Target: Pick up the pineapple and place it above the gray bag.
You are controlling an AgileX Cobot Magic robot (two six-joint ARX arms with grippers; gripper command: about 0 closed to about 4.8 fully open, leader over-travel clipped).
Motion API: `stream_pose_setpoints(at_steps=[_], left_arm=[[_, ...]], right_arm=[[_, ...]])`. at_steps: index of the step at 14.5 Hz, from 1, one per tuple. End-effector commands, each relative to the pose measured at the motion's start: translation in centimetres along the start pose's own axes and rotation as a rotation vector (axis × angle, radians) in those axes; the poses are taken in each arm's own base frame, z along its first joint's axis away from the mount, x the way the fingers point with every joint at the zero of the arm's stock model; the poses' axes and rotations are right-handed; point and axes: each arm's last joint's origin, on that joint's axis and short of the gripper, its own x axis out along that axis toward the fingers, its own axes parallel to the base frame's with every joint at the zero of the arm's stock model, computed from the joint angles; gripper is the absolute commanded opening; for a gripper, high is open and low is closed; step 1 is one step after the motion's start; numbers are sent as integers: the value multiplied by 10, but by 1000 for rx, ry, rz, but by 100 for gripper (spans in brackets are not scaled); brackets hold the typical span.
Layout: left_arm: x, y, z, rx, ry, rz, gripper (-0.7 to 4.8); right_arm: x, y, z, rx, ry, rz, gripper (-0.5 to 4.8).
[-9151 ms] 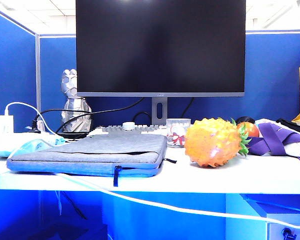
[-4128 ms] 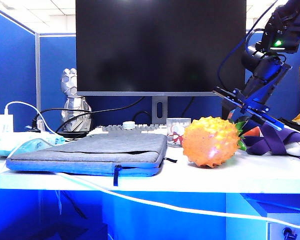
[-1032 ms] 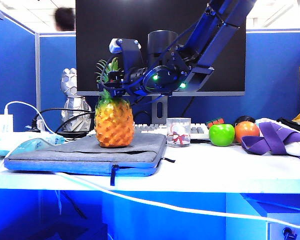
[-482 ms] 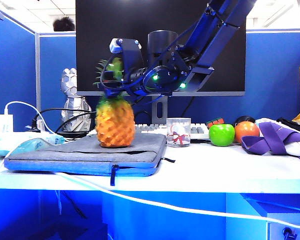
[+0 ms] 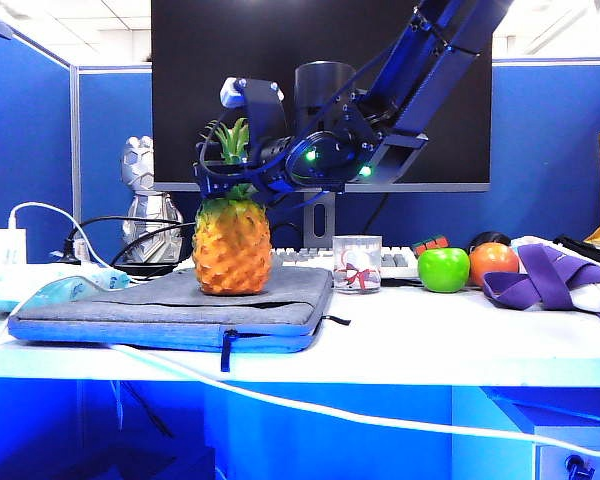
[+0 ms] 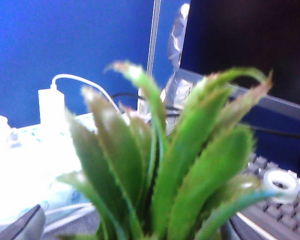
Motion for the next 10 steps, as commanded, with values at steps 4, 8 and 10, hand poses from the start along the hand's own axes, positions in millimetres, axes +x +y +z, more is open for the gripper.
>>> stream_pose_setpoints(at_steps=[4, 8, 10], left_arm=[[-1, -1, 0, -4, 15, -32, 479], [-1, -1, 0, -3, 15, -32, 479], [-1, -1, 0, -3, 14, -32, 479]], right_arm=[[-4, -16, -1, 92, 28, 37, 479], [-8, -23, 11, 78, 44, 36, 479], [-12, -32, 17, 46, 57, 30, 479]])
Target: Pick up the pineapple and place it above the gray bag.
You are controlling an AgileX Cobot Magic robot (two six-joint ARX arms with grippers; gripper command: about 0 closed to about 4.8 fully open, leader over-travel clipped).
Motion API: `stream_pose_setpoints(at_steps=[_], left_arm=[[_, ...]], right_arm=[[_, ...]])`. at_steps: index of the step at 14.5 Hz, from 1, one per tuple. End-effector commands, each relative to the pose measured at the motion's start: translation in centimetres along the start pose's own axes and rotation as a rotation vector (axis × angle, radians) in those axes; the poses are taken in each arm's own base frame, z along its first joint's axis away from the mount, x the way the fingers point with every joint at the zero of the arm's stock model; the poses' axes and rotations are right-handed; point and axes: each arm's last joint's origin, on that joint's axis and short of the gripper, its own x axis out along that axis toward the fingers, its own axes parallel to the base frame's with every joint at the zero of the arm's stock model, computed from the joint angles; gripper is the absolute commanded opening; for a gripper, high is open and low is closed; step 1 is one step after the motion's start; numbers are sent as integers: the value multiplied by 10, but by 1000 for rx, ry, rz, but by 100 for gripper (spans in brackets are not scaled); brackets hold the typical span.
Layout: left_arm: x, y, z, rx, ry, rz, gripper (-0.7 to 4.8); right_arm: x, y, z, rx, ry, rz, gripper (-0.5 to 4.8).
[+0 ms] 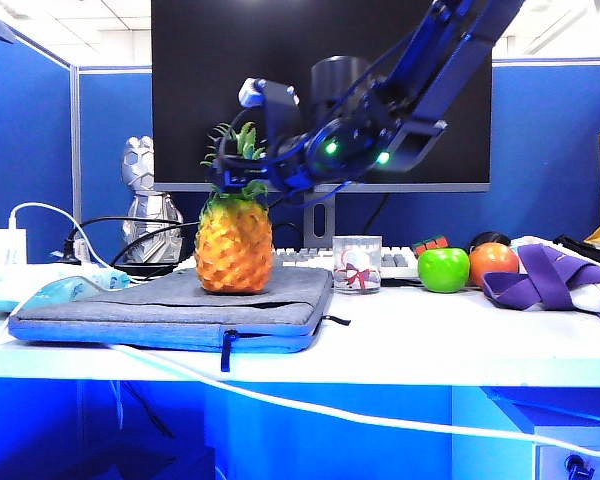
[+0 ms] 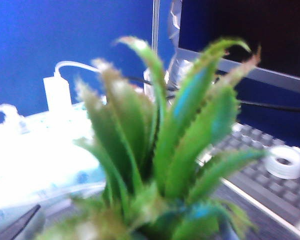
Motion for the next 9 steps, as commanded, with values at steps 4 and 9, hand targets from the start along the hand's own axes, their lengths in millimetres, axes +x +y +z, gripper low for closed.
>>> stream_pose_setpoints(at_steps=[4, 9], left_arm=[[-1, -1, 3, 8, -22, -10, 479], [-1, -2, 4, -15, -21, -48, 479]], right_arm=[[-15, -17, 37, -25, -20, 17, 479], [-18, -14, 43, 66, -2, 86, 479]])
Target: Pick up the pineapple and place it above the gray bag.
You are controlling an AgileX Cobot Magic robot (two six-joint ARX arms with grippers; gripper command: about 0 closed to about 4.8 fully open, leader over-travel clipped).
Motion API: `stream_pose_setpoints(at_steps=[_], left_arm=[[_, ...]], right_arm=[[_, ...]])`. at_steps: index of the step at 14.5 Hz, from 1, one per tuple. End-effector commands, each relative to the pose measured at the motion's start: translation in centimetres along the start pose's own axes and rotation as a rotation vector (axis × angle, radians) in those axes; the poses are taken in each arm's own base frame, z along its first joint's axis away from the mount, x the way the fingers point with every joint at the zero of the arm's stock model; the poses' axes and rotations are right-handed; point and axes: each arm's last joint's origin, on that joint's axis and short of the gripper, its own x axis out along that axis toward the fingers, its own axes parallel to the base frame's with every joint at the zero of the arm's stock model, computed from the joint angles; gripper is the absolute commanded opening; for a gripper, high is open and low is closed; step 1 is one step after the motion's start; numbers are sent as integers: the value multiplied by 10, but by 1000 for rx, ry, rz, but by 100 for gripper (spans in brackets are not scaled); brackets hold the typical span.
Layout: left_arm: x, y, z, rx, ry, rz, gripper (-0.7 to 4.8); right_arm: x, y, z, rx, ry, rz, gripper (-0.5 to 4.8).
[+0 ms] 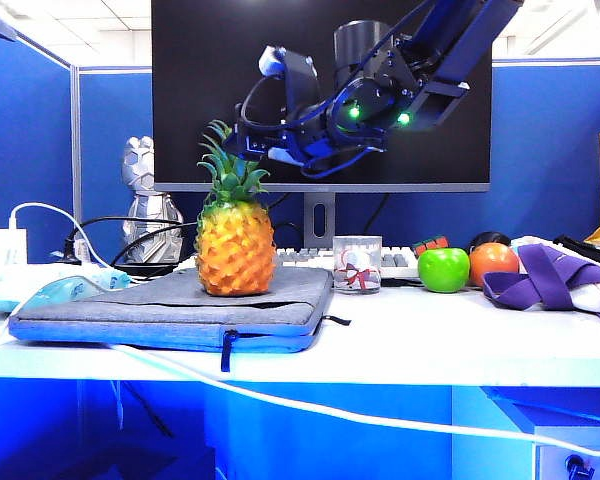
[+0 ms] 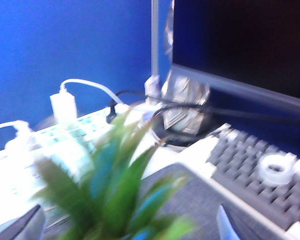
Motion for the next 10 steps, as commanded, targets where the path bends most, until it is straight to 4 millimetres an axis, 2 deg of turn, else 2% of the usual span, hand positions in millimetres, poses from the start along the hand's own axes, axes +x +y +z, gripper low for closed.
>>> stream_pose_setpoints(at_steps=[1, 5, 7, 9, 10], left_arm=[[-1, -2, 3, -16, -12, -53, 479], [-2, -3, 3, -24, -14, -72, 479], [-4, -5, 5, -15, -21, -96, 479], [-16, -10, 12, 38, -67, -109, 479], [-37, -17, 21, 121, -154, -40, 479]], right_arm=[[-5, 4, 15, 32, -5, 77, 479], [-20, 11, 47, 73, 21, 163, 479], [-34, 8, 63, 93, 82, 161, 479], [-58, 1, 86, 120, 133, 200, 479], [-83, -5, 113, 123, 137, 179, 479]])
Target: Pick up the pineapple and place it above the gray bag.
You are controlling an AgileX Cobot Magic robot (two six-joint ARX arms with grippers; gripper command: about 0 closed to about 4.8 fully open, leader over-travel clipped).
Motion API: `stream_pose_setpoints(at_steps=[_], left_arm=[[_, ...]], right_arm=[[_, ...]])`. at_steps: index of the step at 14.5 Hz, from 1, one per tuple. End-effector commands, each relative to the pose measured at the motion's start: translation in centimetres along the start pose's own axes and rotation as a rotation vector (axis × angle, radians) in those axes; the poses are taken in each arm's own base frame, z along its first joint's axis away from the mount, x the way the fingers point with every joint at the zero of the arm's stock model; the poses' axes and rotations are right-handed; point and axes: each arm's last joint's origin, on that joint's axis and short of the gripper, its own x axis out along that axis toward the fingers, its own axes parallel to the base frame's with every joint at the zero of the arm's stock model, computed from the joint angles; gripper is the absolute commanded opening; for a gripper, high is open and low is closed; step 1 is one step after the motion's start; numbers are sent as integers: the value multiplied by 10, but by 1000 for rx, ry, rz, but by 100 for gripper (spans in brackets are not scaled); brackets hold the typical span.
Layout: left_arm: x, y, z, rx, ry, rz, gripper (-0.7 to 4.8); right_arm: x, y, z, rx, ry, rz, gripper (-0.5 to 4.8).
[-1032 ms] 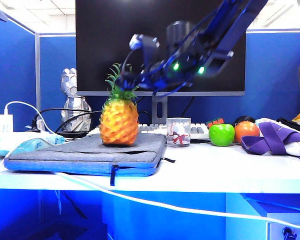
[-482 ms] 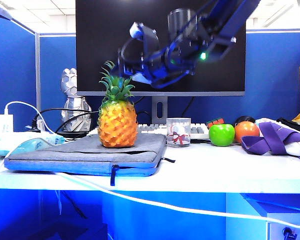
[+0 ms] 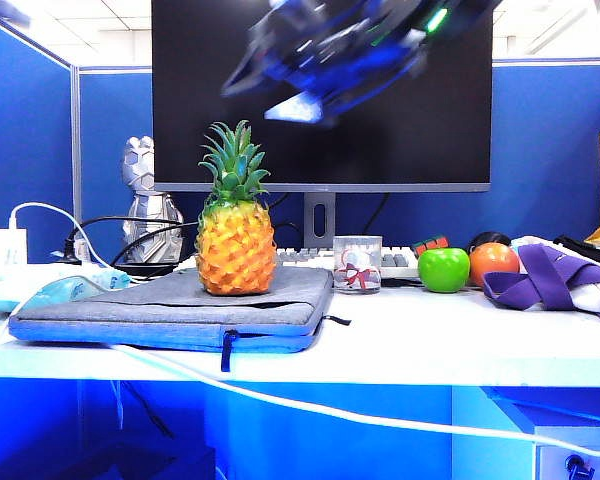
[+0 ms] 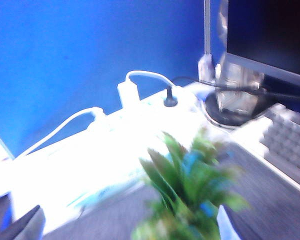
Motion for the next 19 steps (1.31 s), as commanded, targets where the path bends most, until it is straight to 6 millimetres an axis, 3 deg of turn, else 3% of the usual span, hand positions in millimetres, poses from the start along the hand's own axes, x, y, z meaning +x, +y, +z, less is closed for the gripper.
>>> stream_pose_setpoints(at_steps=[1, 2, 3, 5, 6, 7, 8, 9, 10, 11, 13, 15, 19], left_arm=[[-46, -21, 21, 195, -199, 122, 479], [-65, -28, 22, 234, -263, 165, 479], [-96, -39, 17, 269, -354, 247, 479], [-131, -52, 3, 310, -413, 294, 479], [-142, -55, -4, 305, -419, 327, 479], [-149, -55, -12, 306, -405, 380, 479], [-155, -54, -31, 294, -344, 405, 479], [-153, -51, -43, 289, -320, 408, 330], [-153, -49, -55, 286, -317, 417, 215], [-153, -48, -66, 278, -325, 415, 173], [-161, -46, -85, 258, -401, 451, 169], [-163, -45, -101, 248, -503, 437, 170], [-129, -24, -133, 184, -526, 416, 170]], right_arm=[[-71, 9, 63, -17, -35, -29, 479], [-100, 16, 86, -44, -81, -50, 479], [-144, 35, 118, -93, -148, -87, 479], [-209, 69, 149, -148, -197, -154, 479], [-236, 90, 155, -217, -174, -173, 479], [-256, 109, 154, -315, -127, -188, 348], [-294, 146, 148, -416, -32, -253, 106], [-316, 166, 145, -409, -5, -328, 56], [-334, 183, 142, -415, -22, -374, -1], [-354, 203, 136, -445, -81, -415, -7], [-388, 236, 112, -463, -248, -473, -7], [-404, 249, 69, -413, -362, -577, -7], [-377, 218, -41, -233, -420, -637, -7]])
